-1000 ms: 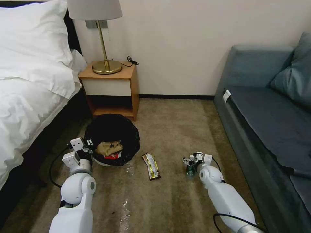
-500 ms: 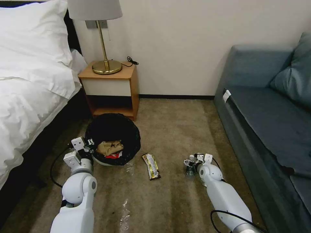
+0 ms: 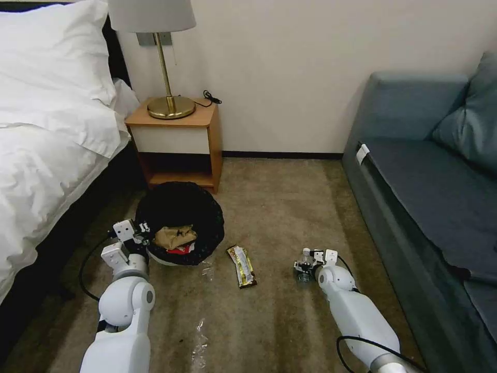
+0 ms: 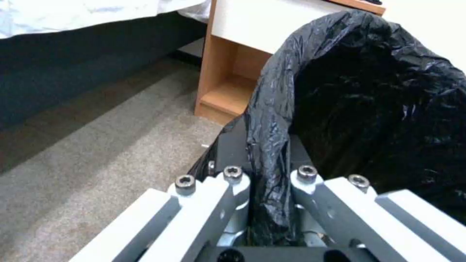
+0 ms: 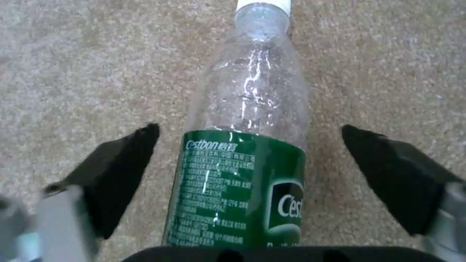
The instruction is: Pick up the trash bin, then pick up the garbage on the floor and place it into the trash bin.
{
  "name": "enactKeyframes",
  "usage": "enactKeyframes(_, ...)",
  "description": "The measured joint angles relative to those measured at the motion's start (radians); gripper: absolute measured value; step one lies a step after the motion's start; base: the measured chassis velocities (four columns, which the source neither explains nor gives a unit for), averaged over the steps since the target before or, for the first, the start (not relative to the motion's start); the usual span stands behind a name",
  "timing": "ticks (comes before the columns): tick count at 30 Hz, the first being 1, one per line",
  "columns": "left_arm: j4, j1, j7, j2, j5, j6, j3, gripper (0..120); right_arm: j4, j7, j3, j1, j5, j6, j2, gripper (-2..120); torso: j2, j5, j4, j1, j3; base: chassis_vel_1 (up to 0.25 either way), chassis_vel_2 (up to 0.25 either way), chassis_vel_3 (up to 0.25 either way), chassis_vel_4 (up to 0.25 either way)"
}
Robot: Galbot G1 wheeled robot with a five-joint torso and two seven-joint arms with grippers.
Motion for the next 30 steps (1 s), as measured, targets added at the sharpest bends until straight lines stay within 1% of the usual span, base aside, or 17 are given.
enactKeyframes(1, 0.000, 0.000, 0.000, 0.000, 0.000, 0.000, 0.000, 4, 0.000, 0.000, 0.000, 0.000, 0.000, 0.000, 0.000, 93, 0.000, 0.0000, 0.0000, 0.000, 0.000, 0.000, 0.000, 0.000, 0.000)
enactKeyframes(4, -0.004, 0.000, -0.002, 0.001, 0.000, 0.000, -0.002, 4, -0.016, -0.012, 0.000, -0.002, -0.021, 0.023, 0.000, 77, 0.000, 0.0001, 0.0000, 0.000, 0.000, 0.000, 0.000, 0.000, 0.000)
enactKeyframes(5, -0.004, 0.000, -0.002, 0.001, 0.000, 0.000, -0.002, 4, -0.016, -0.012, 0.000, -0.002, -0.021, 0.023, 0.000, 77, 0.000, 0.0001, 0.0000, 0.000, 0.000, 0.000, 0.000, 0.000, 0.000)
enactKeyframes(6, -0.004, 0.001, -0.002, 0.001, 0.000, -0.001, -0.003, 4, -0.018, -0.014, 0.000, -0.003, -0.024, 0.028, 0.000, 72, 0.000, 0.0001, 0.0000, 0.000, 0.000, 0.000, 0.000, 0.000, 0.000)
enactKeyframes(7, -0.004, 0.001, -0.002, 0.001, 0.000, -0.001, -0.003, 4, -0.018, -0.014, 0.000, -0.003, -0.024, 0.028, 0.000, 72, 0.000, 0.0001, 0.0000, 0.000, 0.000, 0.000, 0.000, 0.000, 0.000)
enactKeyframes(9, -0.004, 0.001, -0.003, 0.001, 0.000, -0.001, -0.003, 4, -0.022, -0.017, -0.002, -0.005, -0.030, 0.036, 0.000, 61, 0.000, 0.0001, 0.0000, 0.000, 0.000, 0.000, 0.000, 0.000, 0.000)
enactKeyframes(10, -0.004, 0.001, -0.003, 0.001, 0.000, -0.001, -0.003, 4, -0.022, -0.017, -0.002, -0.005, -0.030, 0.036, 0.000, 61, 0.000, 0.0001, 0.0000, 0.000, 0.000, 0.000, 0.000, 0.000, 0.000)
enactKeyframes(12, -0.005, 0.001, -0.003, 0.000, 0.000, -0.001, -0.003, 4, -0.023, -0.020, -0.002, -0.007, -0.034, 0.041, -0.001, 49, 0.000, 0.0000, 0.0000, 0.000, 0.000, 0.000, 0.000, 0.000, 0.000)
enactKeyframes(13, -0.005, 0.001, -0.003, 0.000, 0.000, -0.001, -0.003, 4, -0.023, -0.020, -0.002, -0.007, -0.034, 0.041, -0.001, 49, 0.000, 0.0000, 0.0000, 0.000, 0.000, 0.000, 0.000, 0.000, 0.000)
enactKeyframes(15, -0.006, 0.001, -0.003, 0.000, 0.000, -0.001, -0.003, 4, -0.022, -0.023, -0.003, -0.009, -0.038, 0.049, -0.002, 39, 0.000, 0.0000, 0.0000, 0.000, 0.000, 0.000, 0.000, 0.000, 0.000)
enactKeyframes(16, -0.006, 0.001, -0.003, 0.000, 0.000, -0.001, -0.003, 4, -0.022, -0.023, -0.003, -0.009, -0.038, 0.049, -0.002, 39, 0.000, 0.0000, 0.0000, 0.000, 0.000, 0.000, 0.000, 0.000, 0.000)
enactKeyframes(18, -0.006, 0.001, -0.003, 0.000, 0.000, -0.001, -0.003, 4, -0.023, -0.025, -0.003, -0.010, -0.043, 0.055, -0.002, 31, 0.000, 0.0000, 0.0000, 0.000, 0.000, 0.000, 0.000, 0.000, 0.000)
enactKeyframes(19, -0.006, 0.001, -0.003, 0.000, 0.000, -0.001, -0.003, 4, -0.023, -0.025, -0.003, -0.010, -0.043, 0.055, -0.002, 31, 0.000, 0.0000, 0.0000, 0.000, 0.000, 0.000, 0.000, 0.000, 0.000)
enactKeyframes(23, -0.007, 0.000, -0.004, 0.001, -0.002, -0.001, -0.004, 4, -0.024, -0.026, -0.003, -0.010, -0.049, 0.068, -0.004, 22, 0.000, 0.0000, 0.0000, 0.000, 0.000, 0.000, 0.000, 0.000, 0.000)
enactKeyframes(26, -0.007, 0.000, -0.004, 0.001, -0.003, -0.001, -0.003, 4, -0.019, -0.026, -0.003, -0.013, -0.054, 0.077, -0.005, 22, 0.000, 0.0002, 0.0001, 0.000, 0.000, 0.000, 0.000, 0.000, 0.000)
enactKeyframes(29, -0.004, 0.000, -0.004, 0.001, -0.004, -0.002, -0.001, 4, 0.023, -0.034, -0.007, -0.029, -0.057, 0.081, -0.016, 22, 0.000, 0.0002, 0.0000, 0.000, 0.000, 0.000, 0.000, 0.000, 0.000)
enactKeyframes(30, 0.000, 0.002, -0.004, 0.001, -0.004, -0.004, 0.000, 4, 0.073, -0.042, -0.014, -0.047, -0.057, 0.089, -0.027, 22, 0.000, 0.0000, -0.0001, 0.000, 0.000, 0.000, 0.000, 0.000, 0.000)
